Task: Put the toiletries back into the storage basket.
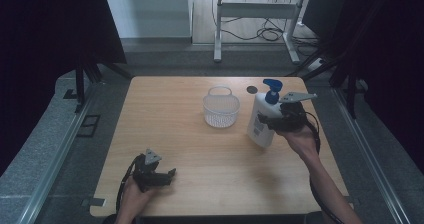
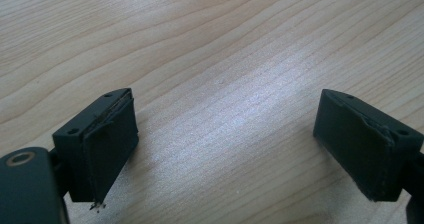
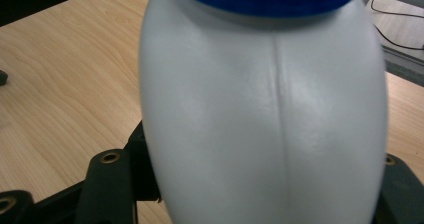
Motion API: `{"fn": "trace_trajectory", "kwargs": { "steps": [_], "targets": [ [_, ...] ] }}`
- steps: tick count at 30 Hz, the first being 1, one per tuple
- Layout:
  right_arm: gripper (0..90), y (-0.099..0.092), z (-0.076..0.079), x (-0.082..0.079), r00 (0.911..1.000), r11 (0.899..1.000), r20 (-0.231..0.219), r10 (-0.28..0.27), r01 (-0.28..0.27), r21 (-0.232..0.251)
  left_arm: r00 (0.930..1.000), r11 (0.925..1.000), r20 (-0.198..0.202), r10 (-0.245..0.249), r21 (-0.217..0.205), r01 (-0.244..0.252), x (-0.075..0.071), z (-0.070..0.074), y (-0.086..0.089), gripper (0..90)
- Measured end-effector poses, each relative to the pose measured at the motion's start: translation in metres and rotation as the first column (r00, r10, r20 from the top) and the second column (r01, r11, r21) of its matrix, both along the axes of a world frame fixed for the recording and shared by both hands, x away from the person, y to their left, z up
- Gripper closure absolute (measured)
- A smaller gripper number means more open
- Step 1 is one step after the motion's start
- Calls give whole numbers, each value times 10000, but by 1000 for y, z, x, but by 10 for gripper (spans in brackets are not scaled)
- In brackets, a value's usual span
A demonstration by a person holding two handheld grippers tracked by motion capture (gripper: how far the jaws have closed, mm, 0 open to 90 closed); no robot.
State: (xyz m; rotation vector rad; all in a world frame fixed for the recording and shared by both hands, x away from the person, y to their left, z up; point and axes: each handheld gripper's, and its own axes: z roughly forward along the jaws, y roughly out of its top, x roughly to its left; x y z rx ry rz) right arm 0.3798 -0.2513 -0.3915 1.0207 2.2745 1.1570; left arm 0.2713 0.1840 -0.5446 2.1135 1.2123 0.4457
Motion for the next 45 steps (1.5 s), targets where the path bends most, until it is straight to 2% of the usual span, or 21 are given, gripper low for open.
{"fn": "trace_trajectory", "kwargs": {
  "steps": [11,30,45],
  "targets": [
    [381,5,16,5,9998,9998,58,211,-211,24,10000,10000,-21,-60,25,60,0,0,0,102],
    [382,11,35,18,9996,9997,163,251,-252,55,10000,10000,-15,-68,32,68,0,0,0,102],
    [382,23,53,31,9985,9992,371,397,-399,49,10000,10000,18,-54,-13,54,1,0,0,101]
  ]
}}
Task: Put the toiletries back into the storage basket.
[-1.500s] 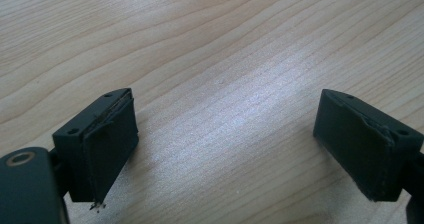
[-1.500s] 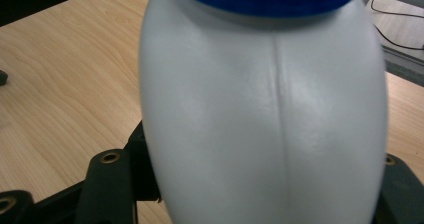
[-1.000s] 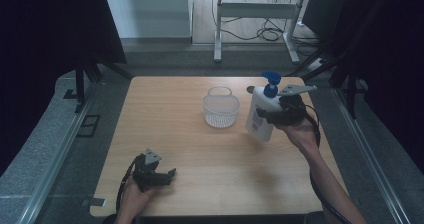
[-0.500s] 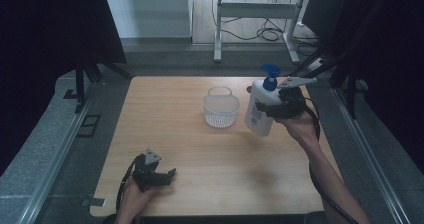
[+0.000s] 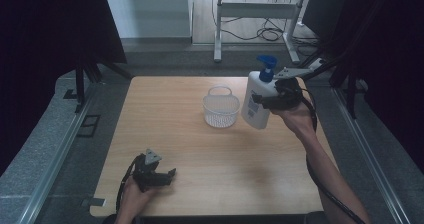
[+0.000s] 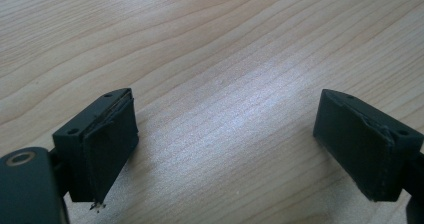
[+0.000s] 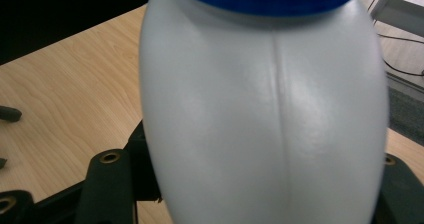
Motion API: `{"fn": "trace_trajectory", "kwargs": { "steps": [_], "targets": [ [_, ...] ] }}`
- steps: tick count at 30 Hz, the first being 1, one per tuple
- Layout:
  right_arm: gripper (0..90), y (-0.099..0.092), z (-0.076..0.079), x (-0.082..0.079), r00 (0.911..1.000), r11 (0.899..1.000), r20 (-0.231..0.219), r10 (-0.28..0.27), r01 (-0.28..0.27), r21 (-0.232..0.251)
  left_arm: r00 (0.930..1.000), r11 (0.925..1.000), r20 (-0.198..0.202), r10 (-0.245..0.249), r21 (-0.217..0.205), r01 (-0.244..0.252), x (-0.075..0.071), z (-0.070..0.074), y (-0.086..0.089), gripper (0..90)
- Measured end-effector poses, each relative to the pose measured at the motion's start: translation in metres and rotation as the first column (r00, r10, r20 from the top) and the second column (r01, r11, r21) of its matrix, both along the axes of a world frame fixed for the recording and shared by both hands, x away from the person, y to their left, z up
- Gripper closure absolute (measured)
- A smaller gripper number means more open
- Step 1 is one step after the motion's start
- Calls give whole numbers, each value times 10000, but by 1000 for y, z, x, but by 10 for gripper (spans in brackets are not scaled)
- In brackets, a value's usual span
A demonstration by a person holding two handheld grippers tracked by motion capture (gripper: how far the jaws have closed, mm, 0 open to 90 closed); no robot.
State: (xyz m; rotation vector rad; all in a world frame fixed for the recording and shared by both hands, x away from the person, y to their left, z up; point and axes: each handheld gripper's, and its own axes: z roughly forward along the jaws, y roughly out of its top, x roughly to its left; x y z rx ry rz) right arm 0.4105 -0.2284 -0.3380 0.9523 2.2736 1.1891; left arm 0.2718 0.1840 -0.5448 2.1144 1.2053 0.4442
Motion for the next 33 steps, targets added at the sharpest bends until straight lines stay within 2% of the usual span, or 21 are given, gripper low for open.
{"fn": "trace_trajectory", "kwargs": {
  "steps": [8,17,33],
  "targets": [
    [383,11,13,9,9998,9999,134,115,-115,-20,10000,10000,-8,-12,29,12,0,0,0,102],
    [383,23,21,20,9995,9997,217,247,-248,29,10000,10000,-17,-13,32,14,0,0,0,102],
    [384,45,23,39,9986,9988,216,477,-478,42,10000,10000,-22,-20,38,20,0,0,0,102]
  ]
}}
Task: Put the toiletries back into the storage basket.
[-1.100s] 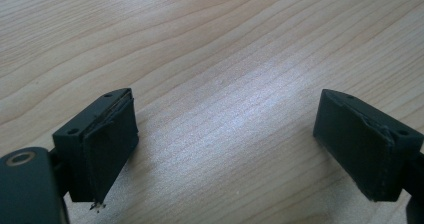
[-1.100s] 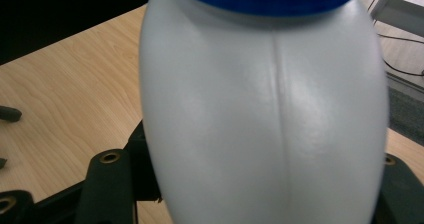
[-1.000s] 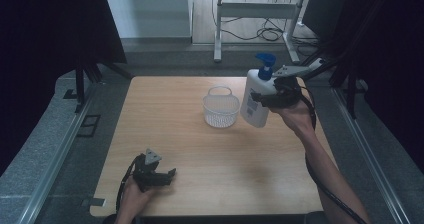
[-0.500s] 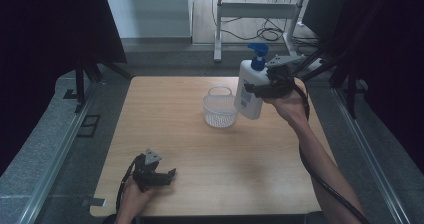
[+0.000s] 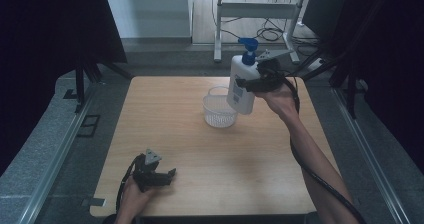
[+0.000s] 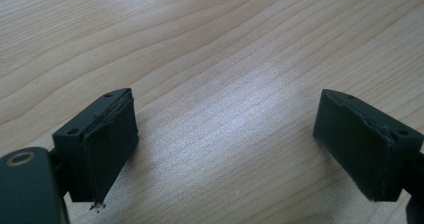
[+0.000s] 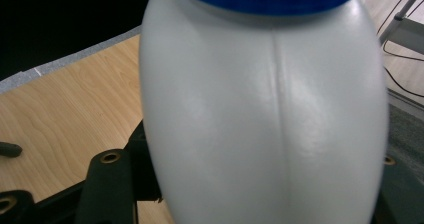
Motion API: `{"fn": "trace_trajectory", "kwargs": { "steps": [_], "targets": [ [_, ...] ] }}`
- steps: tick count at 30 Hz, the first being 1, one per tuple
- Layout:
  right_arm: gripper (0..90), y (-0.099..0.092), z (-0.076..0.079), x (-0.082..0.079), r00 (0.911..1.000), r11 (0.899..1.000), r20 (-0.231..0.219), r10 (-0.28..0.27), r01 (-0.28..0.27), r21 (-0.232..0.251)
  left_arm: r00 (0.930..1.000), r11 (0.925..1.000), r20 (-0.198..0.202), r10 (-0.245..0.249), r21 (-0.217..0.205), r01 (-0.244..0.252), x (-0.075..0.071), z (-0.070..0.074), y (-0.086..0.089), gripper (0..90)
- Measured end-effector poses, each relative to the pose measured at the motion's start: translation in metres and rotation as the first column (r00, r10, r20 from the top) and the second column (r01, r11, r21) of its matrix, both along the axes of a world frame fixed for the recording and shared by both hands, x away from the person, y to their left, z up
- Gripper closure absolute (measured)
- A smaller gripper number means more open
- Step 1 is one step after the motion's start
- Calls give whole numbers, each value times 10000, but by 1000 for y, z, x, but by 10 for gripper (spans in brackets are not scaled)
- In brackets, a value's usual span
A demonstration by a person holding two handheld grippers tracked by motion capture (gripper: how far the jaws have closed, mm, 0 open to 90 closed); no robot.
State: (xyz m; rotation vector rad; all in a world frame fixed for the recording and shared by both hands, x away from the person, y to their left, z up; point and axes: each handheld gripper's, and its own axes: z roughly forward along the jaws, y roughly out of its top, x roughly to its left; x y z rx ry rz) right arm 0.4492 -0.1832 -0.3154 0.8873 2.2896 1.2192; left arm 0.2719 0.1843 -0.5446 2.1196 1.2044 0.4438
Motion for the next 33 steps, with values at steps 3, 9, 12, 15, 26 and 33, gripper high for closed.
{"fn": "trace_trajectory", "kwargs": {
  "steps": [3,9,12,15,26,33],
  "targets": [
    [384,5,0,4,10000,10000,0,65,-65,-18,10000,10000,1,1,1,-1,0,0,0,102],
    [384,14,-3,11,9998,9998,9,196,-196,-49,10000,10000,1,-2,3,2,0,0,0,102],
    [384,18,-4,14,9997,9997,-9,235,-235,-70,10000,10000,1,1,1,-1,0,0,0,102],
    [384,22,-6,17,9996,9995,13,293,-293,-105,10000,10000,0,1,-2,-1,0,0,0,102],
    [384,40,-14,28,9984,9983,20,566,-565,-139,10000,10000,12,9,-16,-9,0,0,0,102],
    [384,48,-19,32,9976,9973,25,692,-692,-264,10000,10000,9,7,-16,-7,0,0,0,102]
  ]
}}
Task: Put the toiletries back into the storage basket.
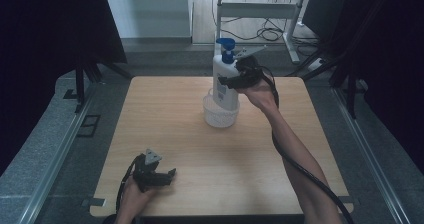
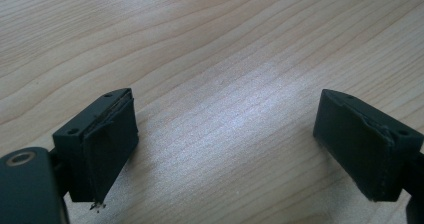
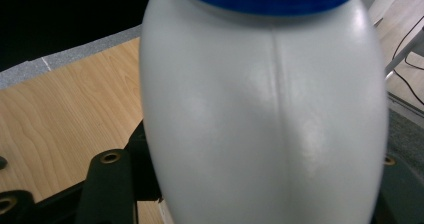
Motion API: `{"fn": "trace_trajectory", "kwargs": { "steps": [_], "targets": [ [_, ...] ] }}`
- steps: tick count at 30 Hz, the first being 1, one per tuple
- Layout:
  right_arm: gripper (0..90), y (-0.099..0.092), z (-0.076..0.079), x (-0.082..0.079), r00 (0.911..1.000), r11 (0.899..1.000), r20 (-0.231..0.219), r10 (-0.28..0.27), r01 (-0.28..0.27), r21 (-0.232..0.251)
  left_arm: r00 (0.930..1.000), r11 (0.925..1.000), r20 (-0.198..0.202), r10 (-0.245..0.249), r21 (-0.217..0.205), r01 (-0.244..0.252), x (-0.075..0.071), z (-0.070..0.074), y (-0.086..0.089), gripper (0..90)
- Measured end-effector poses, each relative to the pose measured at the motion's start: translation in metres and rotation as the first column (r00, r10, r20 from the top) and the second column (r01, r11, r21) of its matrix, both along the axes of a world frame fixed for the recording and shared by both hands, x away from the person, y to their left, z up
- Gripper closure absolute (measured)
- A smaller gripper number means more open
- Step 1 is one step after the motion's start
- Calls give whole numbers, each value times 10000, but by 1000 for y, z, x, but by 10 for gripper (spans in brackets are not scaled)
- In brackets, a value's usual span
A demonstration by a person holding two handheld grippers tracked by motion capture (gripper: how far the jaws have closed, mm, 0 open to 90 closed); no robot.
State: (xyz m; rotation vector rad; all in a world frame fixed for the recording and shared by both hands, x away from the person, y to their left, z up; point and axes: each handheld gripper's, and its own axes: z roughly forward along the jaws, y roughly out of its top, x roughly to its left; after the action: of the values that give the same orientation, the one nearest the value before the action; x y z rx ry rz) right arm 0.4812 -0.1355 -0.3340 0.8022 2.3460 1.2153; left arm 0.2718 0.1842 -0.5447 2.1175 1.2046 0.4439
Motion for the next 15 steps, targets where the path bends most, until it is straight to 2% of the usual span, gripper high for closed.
{"fn": "trace_trajectory", "kwargs": {
  "steps": [15],
  "targets": [
    [384,11,-14,6,9997,9995,-102,206,-208,-229,10000,10000,0,0,-3,0,0,0,0,102]
  ]
}}
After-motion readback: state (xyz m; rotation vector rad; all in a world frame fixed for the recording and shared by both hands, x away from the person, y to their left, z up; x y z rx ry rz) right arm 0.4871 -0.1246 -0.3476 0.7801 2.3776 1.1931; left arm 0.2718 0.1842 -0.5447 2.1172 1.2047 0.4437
